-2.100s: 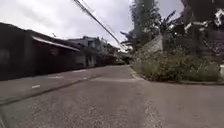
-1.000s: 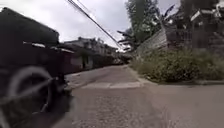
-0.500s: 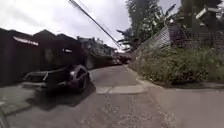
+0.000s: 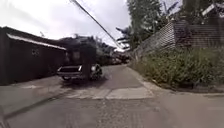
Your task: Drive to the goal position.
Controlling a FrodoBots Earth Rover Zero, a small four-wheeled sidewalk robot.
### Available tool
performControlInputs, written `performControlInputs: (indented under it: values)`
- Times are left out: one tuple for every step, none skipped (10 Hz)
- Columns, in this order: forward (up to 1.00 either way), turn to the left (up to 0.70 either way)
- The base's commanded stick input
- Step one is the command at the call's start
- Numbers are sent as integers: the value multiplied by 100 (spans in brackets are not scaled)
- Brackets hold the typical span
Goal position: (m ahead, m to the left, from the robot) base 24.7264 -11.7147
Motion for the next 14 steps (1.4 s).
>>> performControlInputs:
  values:
    - [70,1]
    - [70,3]
    - [70,3]
    - [70,1]
    - [70,2]
    - [70,3]
    - [70,1]
    - [70,1]
    - [70,1]
    - [70,1]
    - [70,1]
    - [70,1]
    - [70,1]
    - [70,1]
